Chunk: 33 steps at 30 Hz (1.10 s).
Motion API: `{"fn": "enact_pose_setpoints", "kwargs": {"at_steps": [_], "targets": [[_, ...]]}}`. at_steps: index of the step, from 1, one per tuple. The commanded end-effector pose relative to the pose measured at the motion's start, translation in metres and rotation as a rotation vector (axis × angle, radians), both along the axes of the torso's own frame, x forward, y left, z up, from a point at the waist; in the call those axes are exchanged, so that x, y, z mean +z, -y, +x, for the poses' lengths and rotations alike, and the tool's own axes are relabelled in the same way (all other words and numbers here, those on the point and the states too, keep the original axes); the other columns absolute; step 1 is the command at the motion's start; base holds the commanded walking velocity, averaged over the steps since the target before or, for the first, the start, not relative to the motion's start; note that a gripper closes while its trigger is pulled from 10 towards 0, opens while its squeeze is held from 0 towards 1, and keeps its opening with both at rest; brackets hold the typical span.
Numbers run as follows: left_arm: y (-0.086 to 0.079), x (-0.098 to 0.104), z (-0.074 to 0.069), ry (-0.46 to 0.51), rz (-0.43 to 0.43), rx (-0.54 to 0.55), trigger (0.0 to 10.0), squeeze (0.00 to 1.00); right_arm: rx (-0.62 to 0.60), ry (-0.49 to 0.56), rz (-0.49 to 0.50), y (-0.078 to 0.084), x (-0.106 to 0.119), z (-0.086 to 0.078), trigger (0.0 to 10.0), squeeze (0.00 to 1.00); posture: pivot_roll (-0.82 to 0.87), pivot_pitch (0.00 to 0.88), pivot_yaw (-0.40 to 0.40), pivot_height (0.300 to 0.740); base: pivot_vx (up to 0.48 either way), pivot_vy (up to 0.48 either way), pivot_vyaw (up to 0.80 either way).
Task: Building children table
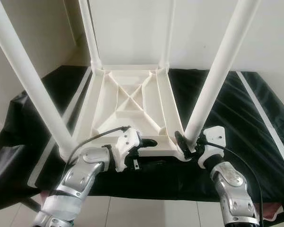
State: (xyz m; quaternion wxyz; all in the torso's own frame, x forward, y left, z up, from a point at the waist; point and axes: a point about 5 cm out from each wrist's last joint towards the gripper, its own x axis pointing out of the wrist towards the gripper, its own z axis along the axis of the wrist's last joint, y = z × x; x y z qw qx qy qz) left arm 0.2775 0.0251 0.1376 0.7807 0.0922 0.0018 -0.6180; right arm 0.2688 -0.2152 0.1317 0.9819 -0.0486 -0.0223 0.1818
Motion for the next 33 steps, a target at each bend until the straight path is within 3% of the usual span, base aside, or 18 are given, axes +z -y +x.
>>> {"fn": "enact_pose_setpoints", "kwargs": {"at_steps": [1, 2, 4, 13, 14, 16, 17, 19, 22, 28, 31, 33], "targets": [[0.0, -0.002, 0.006, 0.011, 0.009, 0.085, 10.0, 0.0, 0.032, -0.005, -0.005, 0.001, 0.0, 0.003, 4.8, 0.0, -0.07, 0.0, 0.023, 0.74, 0.0, 0.0, 0.0], [0.0, -0.002, 0.006, 0.011, 0.009, 0.085, 10.0, 0.0, 0.032, -0.005, -0.005, 0.001, 0.0, 0.003, 4.8, 0.0, -0.07, 0.0, 0.023, 0.74, 0.0, 0.0, 0.0], [0.001, -0.002, 0.006, 0.021, 0.011, 0.089, 10.0, 0.0, 0.059, -0.022, -0.035, 0.002, -0.004, 0.005, 0.0, 0.0, -0.07, 0.0, 0.023, 0.74, 0.0, 0.0, 0.0], [0.001, -0.004, 0.003, 0.031, 0.024, 0.103, 10.0, 0.0, 0.081, -0.035, -0.03, 0.006, -0.009, 0.005, 0.0, 0.0, -0.05, 0.0, 0.012, 0.74, 0.0, 0.0, 0.0], [0.001, -0.006, 0.003, 0.024, 0.027, 0.11, 10.0, 0.0, 0.068, -0.041, -0.026, 0.005, -0.01, 0.004, 2.5, 0.0, -0.05, 0.0, 0.009, 0.74, 0.0, 0.0, 0.0], [0.001, -0.006, 0.002, 0.018, 0.028, 0.114, 10.0, 0.0, 0.058, -0.044, -0.023, 0.005, -0.01, 0.003, 2.5, 0.0, -0.05, 0.0, 0.009, 0.74, 0.0, 0.0, 0.0], [0.001, -0.007, 0.002, 0.015, 0.032, 0.125, 10.0, 0.0, 0.05, -0.049, -0.007, 0.003, -0.011, 0.003, 10.0, 0.0, -0.05, 0.0, 0.008, 0.74, 0.0, 0.0, 0.0], [0.003, -0.009, 0.003, 0.022, 0.049, 0.154, 10.0, 0.0, -0.044, -0.016, 0.051, -0.001, -0.006, 0.003, 10.0, 0.0, -0.05, 0.0, 0.005, 0.74, 0.0, 0.0, 0.0], [0.003, -0.008, 0.004, 0.038, 0.057, 0.165, 10.0, 0.0, -0.09, -0.01, 0.087, -0.005, -0.004, 0.003, 10.0, 0.0, -0.05, 0.0, 0.009, 0.74, 0.0, 0.0, 0.0], [0.003, -0.009, 0.005, 0.019, 0.045, 0.165, 10.0, 0.0, -0.235, -0.024, 0.066, -0.013, -0.008, 0.003, 10.0, 0.0, -0.05, 0.0, 0.005, 0.74, 0.0, 0.0, 0.0], [0.002, -0.011, 0.006, 0.042, 0.063, 0.177, 10.0, 0.0, -0.431, -0.062, 0.124, -0.01, -0.017, 0.003, 10.0, 0.0, -0.04, 0.0, -0.005, 0.74, 0.0, 0.0, 0.0], [0.001, -0.012, 0.006, 0.049, 0.069, 0.182, 10.0, 0.0, -0.469, -0.072, 0.131, -0.012, -0.019, 0.002, 10.0, 0.0, -0.04, 0.0, -0.01, 0.74, 0.0, 0.0, 0.0]]}}
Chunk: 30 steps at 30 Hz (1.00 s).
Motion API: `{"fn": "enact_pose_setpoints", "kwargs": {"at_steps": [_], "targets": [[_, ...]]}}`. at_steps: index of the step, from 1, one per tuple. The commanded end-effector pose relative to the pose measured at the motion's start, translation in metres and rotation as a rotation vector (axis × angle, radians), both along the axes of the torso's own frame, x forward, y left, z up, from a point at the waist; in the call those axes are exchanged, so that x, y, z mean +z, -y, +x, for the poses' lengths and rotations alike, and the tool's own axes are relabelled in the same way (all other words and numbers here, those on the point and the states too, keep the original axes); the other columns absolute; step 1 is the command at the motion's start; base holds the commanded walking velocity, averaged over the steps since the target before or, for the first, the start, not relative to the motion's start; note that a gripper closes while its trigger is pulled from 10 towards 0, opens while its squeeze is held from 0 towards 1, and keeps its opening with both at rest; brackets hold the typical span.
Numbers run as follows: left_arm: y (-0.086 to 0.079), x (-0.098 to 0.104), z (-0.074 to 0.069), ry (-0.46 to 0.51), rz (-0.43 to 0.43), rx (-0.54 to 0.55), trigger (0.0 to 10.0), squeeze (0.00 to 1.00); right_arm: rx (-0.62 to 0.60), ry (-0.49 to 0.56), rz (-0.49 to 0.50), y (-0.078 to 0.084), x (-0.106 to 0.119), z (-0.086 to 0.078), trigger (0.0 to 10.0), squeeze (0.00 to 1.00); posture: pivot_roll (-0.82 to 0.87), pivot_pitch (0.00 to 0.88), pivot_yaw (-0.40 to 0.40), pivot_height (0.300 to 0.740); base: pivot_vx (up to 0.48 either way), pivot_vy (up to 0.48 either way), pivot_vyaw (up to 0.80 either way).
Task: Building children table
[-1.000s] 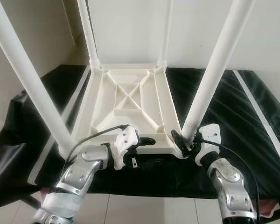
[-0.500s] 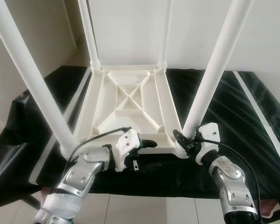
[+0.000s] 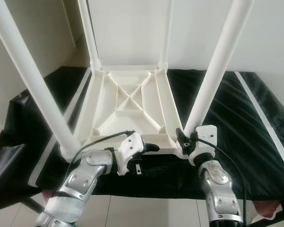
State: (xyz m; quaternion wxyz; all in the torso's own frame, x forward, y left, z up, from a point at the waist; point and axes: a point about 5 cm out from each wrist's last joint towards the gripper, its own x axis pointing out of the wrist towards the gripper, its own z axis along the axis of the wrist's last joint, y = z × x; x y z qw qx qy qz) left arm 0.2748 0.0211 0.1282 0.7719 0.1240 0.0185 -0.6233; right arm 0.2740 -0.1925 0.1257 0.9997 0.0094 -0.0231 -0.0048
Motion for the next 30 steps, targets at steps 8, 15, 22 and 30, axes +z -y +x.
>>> {"fn": "enact_pose_setpoints", "kwargs": {"at_steps": [8, 15, 22, 30], "targets": [[-0.001, 0.0, 0.012, 0.056, -0.014, 0.219, 10.0, 0.0, -0.325, -0.132, 0.083, -0.002, -0.022, -0.007, 10.0, 0.0, -0.03, 0.0, -0.022, 0.74, 0.0, 0.0, 0.0], [0.003, 0.001, 0.009, 0.052, -0.026, 0.215, 10.0, 0.0, -0.296, -0.12, 0.138, -0.02, -0.017, -0.004, 10.0, 0.0, -0.03, 0.0, -0.021, 0.74, 0.0, 0.0, 0.0], [0.0, -0.002, 0.006, 0.064, -0.019, 0.208, 10.0, 0.0, -0.253, -0.081, 0.096, -0.016, -0.013, -0.006, 10.0, 1.0, -0.03, 0.0, -0.031, 0.74, 0.0, 0.0, 0.0], [-0.003, -0.003, 0.006, 0.064, -0.015, 0.212, 10.0, 0.0, -0.2, -0.039, 0.083, -0.002, -0.004, -0.004, 10.0, 1.0, -0.03, 0.0, -0.032, 0.74, 0.0, 0.0, 0.0]]}}
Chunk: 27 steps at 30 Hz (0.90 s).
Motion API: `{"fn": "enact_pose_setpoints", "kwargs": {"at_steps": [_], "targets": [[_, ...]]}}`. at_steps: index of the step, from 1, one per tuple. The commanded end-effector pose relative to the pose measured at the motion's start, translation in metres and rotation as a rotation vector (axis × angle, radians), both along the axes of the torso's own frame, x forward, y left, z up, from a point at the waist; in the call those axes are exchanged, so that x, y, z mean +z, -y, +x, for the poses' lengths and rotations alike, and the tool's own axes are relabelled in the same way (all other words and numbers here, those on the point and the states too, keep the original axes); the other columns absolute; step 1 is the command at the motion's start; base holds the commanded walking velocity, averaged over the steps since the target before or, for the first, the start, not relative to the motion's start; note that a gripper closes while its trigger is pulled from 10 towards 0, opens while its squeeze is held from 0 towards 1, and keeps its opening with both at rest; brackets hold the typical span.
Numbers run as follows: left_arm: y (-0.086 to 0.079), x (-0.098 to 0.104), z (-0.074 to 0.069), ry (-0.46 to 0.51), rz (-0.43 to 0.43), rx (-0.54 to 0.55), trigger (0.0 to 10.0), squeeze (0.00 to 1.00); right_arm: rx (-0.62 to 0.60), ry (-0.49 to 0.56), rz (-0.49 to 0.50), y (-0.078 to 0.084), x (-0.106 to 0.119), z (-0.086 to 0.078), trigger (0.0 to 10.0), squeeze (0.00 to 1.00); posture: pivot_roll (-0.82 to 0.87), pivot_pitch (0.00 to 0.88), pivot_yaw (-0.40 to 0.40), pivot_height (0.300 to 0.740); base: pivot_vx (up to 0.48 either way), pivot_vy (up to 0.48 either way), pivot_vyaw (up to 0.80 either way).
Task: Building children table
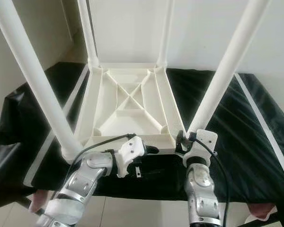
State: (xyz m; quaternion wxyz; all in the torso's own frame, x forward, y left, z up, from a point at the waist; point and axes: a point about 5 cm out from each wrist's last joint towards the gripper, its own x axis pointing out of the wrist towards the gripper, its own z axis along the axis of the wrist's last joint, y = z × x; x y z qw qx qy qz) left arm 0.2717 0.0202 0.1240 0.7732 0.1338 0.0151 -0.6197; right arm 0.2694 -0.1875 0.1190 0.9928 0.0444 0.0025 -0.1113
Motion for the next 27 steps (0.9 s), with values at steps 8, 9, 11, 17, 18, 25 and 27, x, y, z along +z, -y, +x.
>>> {"fn": "enact_pose_setpoints", "kwargs": {"at_steps": [8, 9, 11, 17, 18, 25, 27], "targets": [[-0.003, 0.002, 0.007, 0.048, -0.028, 0.19, 10.0, 0.0, 0.237, 0.037, -0.075, 0.021, 0.006, -0.005, 10.0, 0.0, -0.04, 0.0, -0.018, 0.74, 0.0, 0.0, 0.0], [-0.003, 0.002, 0.006, 0.049, -0.026, 0.188, 10.0, 0.0, 0.265, 0.039, -0.092, 0.023, 0.006, -0.005, 10.0, 0.0, -0.05, 0.0, -0.016, 0.74, 0.0, 0.0, 0.0], [-0.003, 0.002, 0.006, 0.049, -0.025, 0.187, 10.0, 0.0, 0.276, 0.04, -0.102, 0.024, 0.006, -0.005, 10.0, 0.0, -0.05, 0.0, -0.016, 0.74, 0.0, 0.0, 0.0], [-0.003, 0.003, 0.007, 0.055, -0.022, 0.178, 10.0, 0.0, 0.407, 0.047, -0.166, 0.031, 0.009, -0.003, 10.0, 0.0, -0.04, 0.0, -0.014, 0.74, 0.0, 0.0, 0.0], [-0.003, 0.004, 0.007, 0.058, -0.022, 0.178, 10.0, 0.0, 0.421, 0.046, -0.177, 0.032, 0.01, -0.003, 10.0, 0.0, -0.04, 0.0, -0.014, 0.74, 0.0, 0.0, 0.0], [0.0, 0.005, 0.005, 0.059, -0.019, 0.162, 10.0, 0.0, 0.54, 0.039, -0.232, 0.039, 0.013, -0.002, 10.0, 0.0, -0.04, 0.0, -0.007, 0.74, 0.0, 0.0, 0.0], [0.0, 0.005, 0.006, 0.064, -0.013, 0.163, 10.0, 0.0, 0.581, 0.027, -0.262, 0.041, 0.014, 0.0, 10.0, 0.0, -0.04, 0.0, -0.005, 0.74, 0.0, 0.0, 0.0]]}}
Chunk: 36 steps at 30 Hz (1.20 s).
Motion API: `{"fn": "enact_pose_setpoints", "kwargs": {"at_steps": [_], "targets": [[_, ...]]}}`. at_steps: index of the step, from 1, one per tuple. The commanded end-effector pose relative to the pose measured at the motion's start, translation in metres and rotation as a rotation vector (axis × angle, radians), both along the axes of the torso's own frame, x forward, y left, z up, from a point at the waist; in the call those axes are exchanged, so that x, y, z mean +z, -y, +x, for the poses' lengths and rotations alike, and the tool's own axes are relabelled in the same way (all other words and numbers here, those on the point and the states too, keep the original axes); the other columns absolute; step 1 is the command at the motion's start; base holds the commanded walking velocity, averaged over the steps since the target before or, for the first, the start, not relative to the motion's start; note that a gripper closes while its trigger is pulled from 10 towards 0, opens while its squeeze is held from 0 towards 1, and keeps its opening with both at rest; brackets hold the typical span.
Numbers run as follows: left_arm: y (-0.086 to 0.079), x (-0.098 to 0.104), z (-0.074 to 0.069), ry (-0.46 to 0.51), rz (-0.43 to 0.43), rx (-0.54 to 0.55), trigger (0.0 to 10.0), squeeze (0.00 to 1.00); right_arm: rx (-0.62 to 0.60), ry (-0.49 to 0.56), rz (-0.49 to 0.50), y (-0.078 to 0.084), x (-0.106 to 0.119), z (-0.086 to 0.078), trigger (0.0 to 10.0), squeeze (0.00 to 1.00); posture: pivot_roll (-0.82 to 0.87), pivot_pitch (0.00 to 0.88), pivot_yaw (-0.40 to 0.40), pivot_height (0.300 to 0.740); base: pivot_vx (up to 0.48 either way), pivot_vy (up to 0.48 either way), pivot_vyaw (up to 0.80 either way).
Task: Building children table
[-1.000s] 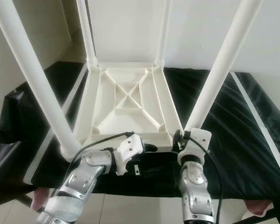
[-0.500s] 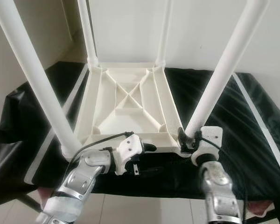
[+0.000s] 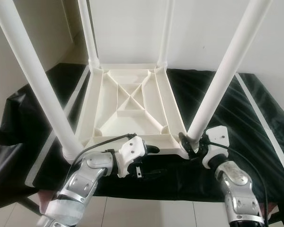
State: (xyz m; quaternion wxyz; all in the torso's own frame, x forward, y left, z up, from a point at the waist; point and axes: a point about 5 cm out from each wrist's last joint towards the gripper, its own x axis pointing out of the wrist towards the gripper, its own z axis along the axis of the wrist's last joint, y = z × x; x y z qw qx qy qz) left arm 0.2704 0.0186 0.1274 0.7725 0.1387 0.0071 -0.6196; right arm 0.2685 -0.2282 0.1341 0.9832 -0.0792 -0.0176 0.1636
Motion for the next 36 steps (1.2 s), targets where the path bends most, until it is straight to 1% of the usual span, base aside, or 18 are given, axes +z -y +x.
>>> {"fn": "enact_pose_setpoints", "kwargs": {"at_steps": [1, 2, 3, 4, 5, 6, 7, 13, 18, 19, 22, 23, 25, 26, 30, 31, 35, 36], "targets": [[-0.002, 0.002, 0.008, 0.046, -0.009, 0.167, 10.0, 0.0, 0.047, -0.014, -0.032, 0.001, -0.001, 0.002, 10.0, 0.0, -0.04, 0.0, -0.005, 0.74, 0.0, 0.0, 0.0], [-0.002, 0.002, 0.008, 0.045, -0.007, 0.169, 10.0, 0.0, 0.057, -0.015, -0.042, 0.001, -0.001, 0.003, 10.0, 0.0, -0.04, 0.0, -0.005, 0.74, 0.0, 0.0, 0.0], [-0.002, 0.002, 0.009, 0.046, -0.008, 0.17, 10.0, 0.0, 0.068, -0.018, -0.051, 0.001, -0.002, 0.003, 8.2, 0.0, -0.04, 0.0, -0.005, 0.74, 0.0, 0.0, 0.0], [-0.002, 0.002, 0.009, 0.046, -0.008, 0.17, 10.0, 0.0, 0.068, -0.018, -0.051, 0.001, -0.002, 0.003, 8.2, 0.0, -0.04, 0.0, -0.005, 0.74, 0.0, 0.0, 0.0], [-0.002, 0.002, 0.009, 0.047, -0.009, 0.17, 10.0, 0.0, 0.075, -0.018, -0.064, 0.002, -0.003, 0.005, 4.3, 0.0, -0.04, 0.0, -0.006, 0.74, 0.0, 0.0, 0.0], [-0.002, 0.002, 0.009, 0.047, -0.009, 0.17, 10.0, 0.0, 0.081, -0.023, -0.071, 0.003, -0.004, 0.006, 4.3, 0.0, -0.04, 0.0, -0.006, 0.74, 0.0, 0.0, 0.0], [-0.001, 0.002, 0.009, 0.048, -0.01, 0.171, 10.0, 0.0, 0.087, -0.027, -0.074, 0.003, -0.005, 0.007, 0.0, 0.0, -0.04, 0.0, -0.007, 0.74, 0.0, 0.0, 0.0], [-0.001, 0.003, 0.01, 0.049, -0.012, 0.175, 10.0, 0.0, 0.089, -0.041, -0.083, 0.005, -0.008, 0.009, 0.0, 0.0, -0.04, 0.0, -0.013, 0.74, 0.0, 0.0, 0.0], [0.0, 0.003, 0.009, 0.047, -0.014, 0.176, 10.0, 0.0, 0.091, -0.046, -0.067, 0.004, -0.01, 0.007, 0.0, 0.0, -0.04, 0.0, -0.015, 0.74, 0.0, 0.0, 0.0], [0.0, 0.003, 0.009, 0.048, -0.014, 0.176, 10.0, 0.0, 0.084, -0.046, -0.064, 0.005, -0.01, 0.007, 4.0, 0.0, -0.04, 0.0, -0.016, 0.74, 0.0, 0.0, 0.0], [0.0, 0.003, 0.009, 0.048, -0.014, 0.175, 10.0, 0.0, 0.073, -0.047, -0.06, 0.005, -0.011, 0.007, 4.0, 0.0, -0.04, 0.0, -0.02, 0.74, 0.0, 0.0, 0.0], [0.0, 0.003, 0.009, 0.047, -0.013, 0.175, 10.0, 0.0, 0.055, -0.046, -0.049, 0.005, -0.011, 0.006, 10.0, 0.0, -0.04, 0.0, -0.021, 0.74, 0.0, 0.0, 0.0], [0.0, 0.003, 0.01, 0.048, -0.013, 0.177, 10.0, 0.0, 0.014, -0.033, -0.03, 0.005, -0.01, 0.006, 10.0, 0.0, -0.04, 0.0, -0.026, 0.74, 0.0, 0.0, 0.0], [0.0, 0.003, 0.01, 0.048, -0.013, 0.177, 10.0, 0.0, 0.014, -0.033, -0.03, 0.005, -0.01, 0.006, 10.0, 0.0, -0.04, 0.0, -0.026, 0.74, 0.0, 0.0, 0.0], [-0.001, 0.004, 0.01, 0.049, -0.015, 0.188, 10.0, 0.0, -0.125, 0.016, 0.048, 0.003, -0.006, 0.007, 10.0, 0.0, -0.03, 0.0, -0.025, 0.74, 0.0, 0.0, 0.0], [-0.001, 0.004, 0.01, 0.049, -0.015, 0.188, 10.0, 0.0, -0.125, 0.016, 0.048, 0.003, -0.006, 0.007, 10.0, 0.0, -0.03, 0.0, -0.025, 0.74, 0.0, 0.0, 0.0], [-0.001, 0.004, 0.01, 0.047, -0.017, 0.19, 10.0, 0.0, -0.245, 0.024, 0.088, -0.005, -0.007, 0.006, 10.0, 0.0, -0.03, 0.0, -0.021, 0.74, 0.0, 0.0, 0.0], [-0.001, 0.004, 0.009, 0.043, -0.016, 0.187, 10.0, 0.0, -0.281, 0.019, 0.082, -0.01, -0.01, 0.005, 10.0, 0.0, -0.03, 0.0, -0.02, 0.74, 0.0, 0.0, 0.0]]}}
